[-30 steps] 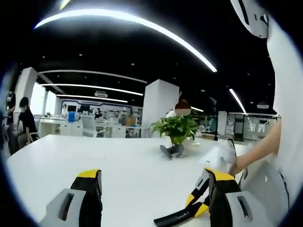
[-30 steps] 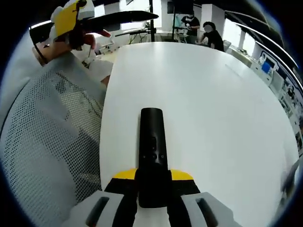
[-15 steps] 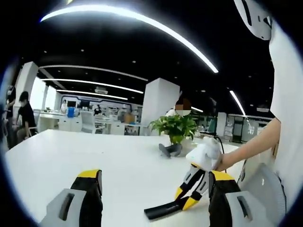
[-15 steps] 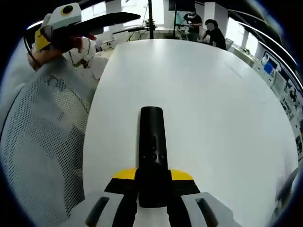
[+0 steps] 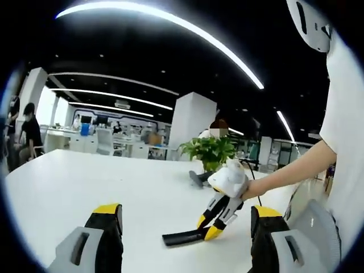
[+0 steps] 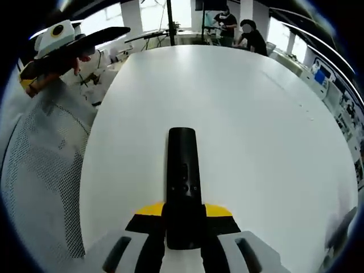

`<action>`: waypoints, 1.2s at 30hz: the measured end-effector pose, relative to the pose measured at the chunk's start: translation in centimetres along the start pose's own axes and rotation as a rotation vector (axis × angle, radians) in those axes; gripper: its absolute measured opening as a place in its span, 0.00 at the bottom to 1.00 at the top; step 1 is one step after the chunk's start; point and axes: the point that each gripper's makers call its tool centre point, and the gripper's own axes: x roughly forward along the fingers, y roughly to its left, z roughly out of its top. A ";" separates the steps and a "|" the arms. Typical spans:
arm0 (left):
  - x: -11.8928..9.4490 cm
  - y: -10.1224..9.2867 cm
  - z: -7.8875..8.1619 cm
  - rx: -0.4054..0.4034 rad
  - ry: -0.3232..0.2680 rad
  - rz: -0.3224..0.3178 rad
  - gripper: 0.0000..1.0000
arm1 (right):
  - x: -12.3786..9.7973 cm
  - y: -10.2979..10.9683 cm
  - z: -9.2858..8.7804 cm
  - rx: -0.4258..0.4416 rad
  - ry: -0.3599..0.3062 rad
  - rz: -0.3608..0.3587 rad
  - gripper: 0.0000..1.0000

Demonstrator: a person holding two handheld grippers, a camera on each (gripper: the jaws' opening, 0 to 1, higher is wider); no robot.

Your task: Press the specified remote control buttons in sequence, fully releasing each button before pressing the next.

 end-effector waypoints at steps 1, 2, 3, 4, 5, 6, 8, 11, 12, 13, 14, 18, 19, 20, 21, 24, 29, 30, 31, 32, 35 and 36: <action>0.0 -0.1 0.1 -0.001 -0.003 -0.002 0.97 | 0.0 -0.3 0.0 0.002 0.002 0.002 0.21; 0.0 -0.1 0.1 0.003 -0.004 -0.002 0.97 | 0.0 -0.8 0.1 0.009 0.004 0.003 0.21; 0.0 -0.1 0.0 0.006 -0.002 -0.002 0.97 | 0.0 -1.1 0.1 0.012 0.006 0.003 0.21; 0.0 -0.1 0.0 0.004 0.001 -0.005 0.97 | 0.0 -1.6 0.1 0.010 0.012 0.003 0.21; 0.0 -0.2 -0.1 0.001 0.003 -0.008 0.97 | 0.0 -1.9 0.2 0.012 0.015 0.004 0.21; 0.0 -0.2 -0.1 0.001 0.007 -0.009 0.97 | 0.0 -2.2 0.3 0.013 0.022 0.007 0.21; 0.0 -0.2 -0.4 -0.001 0.023 -0.009 0.97 | 0.1 -2.9 0.3 -0.003 0.039 0.008 0.21; 0.0 -0.1 -0.5 -0.002 0.028 -0.007 0.97 | 0.2 -3.9 0.5 -0.013 0.053 0.006 0.21; 0.0 -0.1 -0.6 -0.004 0.028 -0.006 0.97 | 0.2 -4.2 0.5 -0.016 0.057 0.008 0.21; 0.0 -0.1 -0.6 -0.005 0.028 -0.005 0.97 | 0.2 -4.6 0.6 -0.016 0.062 0.009 0.21; 0.0 0.0 -0.6 -0.007 0.029 -0.005 0.97 | 0.2 -4.8 0.6 -0.016 0.066 0.009 0.21; -0.1 0.0 -0.7 -0.008 0.032 -0.004 0.96 | 0.3 -5.9 0.8 -0.022 0.079 0.011 0.21; -0.1 0.0 -0.7 -0.010 0.035 -0.003 0.96 | 0.3 -6.2 0.8 -0.029 0.085 0.011 0.21; 0.0 0.0 -0.8 -0.011 0.037 -0.002 0.96 | 0.3 -6.5 0.8 -0.038 0.093 0.011 0.21; 0.0 0.1 -0.8 -0.012 0.039 -0.002 0.96 | 0.4 -6.7 0.8 -0.045 0.098 0.012 0.21; 0.0 0.1 -0.9 -0.014 0.041 -0.001 0.96 | 0.4 -7.5 0.9 -0.051 0.109 0.011 0.21; 0.0 0.2 -1.1 -0.014 0.051 0.001 0.96 | 0.5 -8.9 1.1 -0.080 0.131 0.004 0.21; 0.0 0.1 -1.0 -0.013 0.051 0.001 0.96 | 0.5 -9.0 1.1 -0.085 0.136 0.008 0.21; 0.0 0.1 -1.0 -0.013 0.051 0.001 0.96 | 0.5 -9.1 1.1 -0.089 0.141 0.010 0.21; 0.0 0.2 -1.1 -0.014 0.050 0.002 0.96 | 0.5 -9.4 1.1 -0.106 0.149 0.008 0.21; 0.0 -0.2 -0.7 -0.023 0.032 -0.015 0.96 | 0.5 -9.9 1.2 -0.109 0.151 0.009 0.21; 0.0 -0.2 -0.7 -0.020 0.032 -0.015 0.96 | 0.5 -9.9 1.2 -0.108 0.149 0.010 0.21</action>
